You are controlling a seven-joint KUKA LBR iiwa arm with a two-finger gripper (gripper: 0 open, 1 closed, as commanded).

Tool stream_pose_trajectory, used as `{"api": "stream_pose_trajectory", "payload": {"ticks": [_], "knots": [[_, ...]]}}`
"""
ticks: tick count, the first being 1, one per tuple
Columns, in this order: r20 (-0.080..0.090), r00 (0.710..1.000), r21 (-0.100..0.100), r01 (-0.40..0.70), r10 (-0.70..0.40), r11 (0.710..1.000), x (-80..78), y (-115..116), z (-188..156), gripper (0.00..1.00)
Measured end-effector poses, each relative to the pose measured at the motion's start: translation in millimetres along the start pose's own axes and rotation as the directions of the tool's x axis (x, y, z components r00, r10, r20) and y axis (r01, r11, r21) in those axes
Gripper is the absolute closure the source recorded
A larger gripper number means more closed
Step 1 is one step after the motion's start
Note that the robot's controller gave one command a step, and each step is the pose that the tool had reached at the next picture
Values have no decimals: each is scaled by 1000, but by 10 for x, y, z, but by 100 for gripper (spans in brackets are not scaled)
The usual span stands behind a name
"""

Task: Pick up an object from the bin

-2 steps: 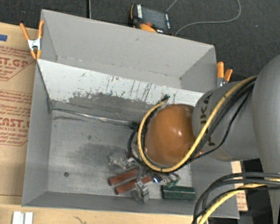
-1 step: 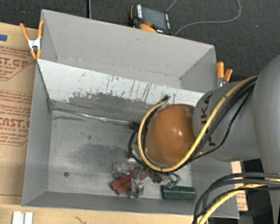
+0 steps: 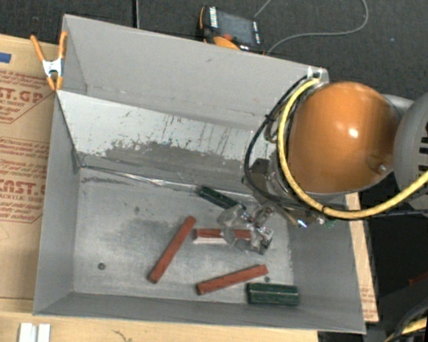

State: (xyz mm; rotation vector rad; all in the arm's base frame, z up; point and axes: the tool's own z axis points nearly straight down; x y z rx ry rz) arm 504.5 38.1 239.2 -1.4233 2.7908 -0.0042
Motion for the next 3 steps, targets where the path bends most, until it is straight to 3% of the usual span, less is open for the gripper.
{"api": "stream_pose_trajectory", "payload": {"ticks": [1,2,3], "knots": [[-3,1000,-6,0,0,1000,3,16,31,0],[-10,995,-12,-101,101,995,74,-24,1352,0],[-5,998,-6,-65,65,998,256,53,1709,0]]}}
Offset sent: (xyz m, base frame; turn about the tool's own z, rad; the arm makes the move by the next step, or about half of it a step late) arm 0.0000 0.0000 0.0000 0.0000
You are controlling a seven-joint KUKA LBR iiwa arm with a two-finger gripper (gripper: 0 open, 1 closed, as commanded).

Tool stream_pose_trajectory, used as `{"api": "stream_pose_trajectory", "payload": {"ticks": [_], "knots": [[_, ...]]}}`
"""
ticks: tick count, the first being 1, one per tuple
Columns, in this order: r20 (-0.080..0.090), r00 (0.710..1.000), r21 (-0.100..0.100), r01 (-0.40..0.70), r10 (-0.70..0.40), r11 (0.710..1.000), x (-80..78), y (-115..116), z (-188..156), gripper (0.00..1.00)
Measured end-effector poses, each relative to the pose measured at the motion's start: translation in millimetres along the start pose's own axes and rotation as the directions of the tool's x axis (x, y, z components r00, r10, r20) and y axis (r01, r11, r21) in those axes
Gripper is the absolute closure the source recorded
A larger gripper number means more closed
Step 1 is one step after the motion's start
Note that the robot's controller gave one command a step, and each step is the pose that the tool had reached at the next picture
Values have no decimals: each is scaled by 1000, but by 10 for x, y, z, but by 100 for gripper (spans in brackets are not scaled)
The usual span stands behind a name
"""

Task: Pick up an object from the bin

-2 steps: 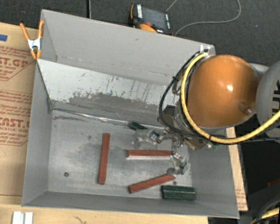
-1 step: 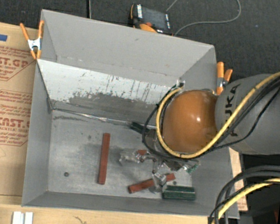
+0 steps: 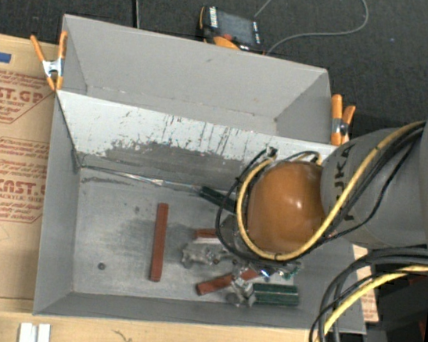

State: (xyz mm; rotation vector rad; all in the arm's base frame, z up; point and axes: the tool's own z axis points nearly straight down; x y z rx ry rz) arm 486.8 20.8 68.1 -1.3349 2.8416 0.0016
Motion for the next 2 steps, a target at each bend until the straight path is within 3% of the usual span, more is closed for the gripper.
{"api": "stream_pose_trajectory", "payload": {"ticks": [1,2], "knots": [[-2,1000,-1,-1,1,1000,-2,3,-14,100],[4,1000,5,5,-5,1000,-152,-164,-1099,100]]}}
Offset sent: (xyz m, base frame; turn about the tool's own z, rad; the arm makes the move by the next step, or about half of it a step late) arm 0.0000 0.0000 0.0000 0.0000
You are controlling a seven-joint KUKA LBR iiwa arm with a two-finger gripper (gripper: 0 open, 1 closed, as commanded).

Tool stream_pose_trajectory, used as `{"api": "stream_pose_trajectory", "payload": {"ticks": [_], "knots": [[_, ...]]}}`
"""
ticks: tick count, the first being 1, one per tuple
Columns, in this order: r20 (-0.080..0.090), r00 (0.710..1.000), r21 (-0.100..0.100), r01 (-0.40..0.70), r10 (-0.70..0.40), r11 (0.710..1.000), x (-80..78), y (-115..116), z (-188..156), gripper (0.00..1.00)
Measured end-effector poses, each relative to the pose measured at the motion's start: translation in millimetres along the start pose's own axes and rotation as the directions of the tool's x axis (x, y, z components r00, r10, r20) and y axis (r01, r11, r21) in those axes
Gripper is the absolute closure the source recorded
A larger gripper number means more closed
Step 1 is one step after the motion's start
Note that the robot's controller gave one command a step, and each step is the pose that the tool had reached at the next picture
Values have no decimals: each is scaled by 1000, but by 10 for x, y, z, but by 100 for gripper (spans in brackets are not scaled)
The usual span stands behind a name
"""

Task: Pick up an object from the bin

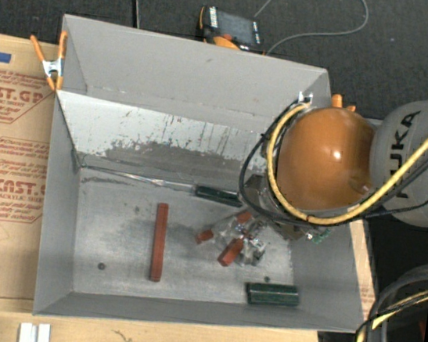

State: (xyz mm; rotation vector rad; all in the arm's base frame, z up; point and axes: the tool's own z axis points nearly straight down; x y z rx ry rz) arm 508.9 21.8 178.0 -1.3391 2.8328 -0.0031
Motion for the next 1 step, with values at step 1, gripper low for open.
{"api": "stream_pose_trajectory", "payload": {"ticks": [1], "knots": [[2,1000,1,16,-16,1000,-134,14,-819,100]]}}
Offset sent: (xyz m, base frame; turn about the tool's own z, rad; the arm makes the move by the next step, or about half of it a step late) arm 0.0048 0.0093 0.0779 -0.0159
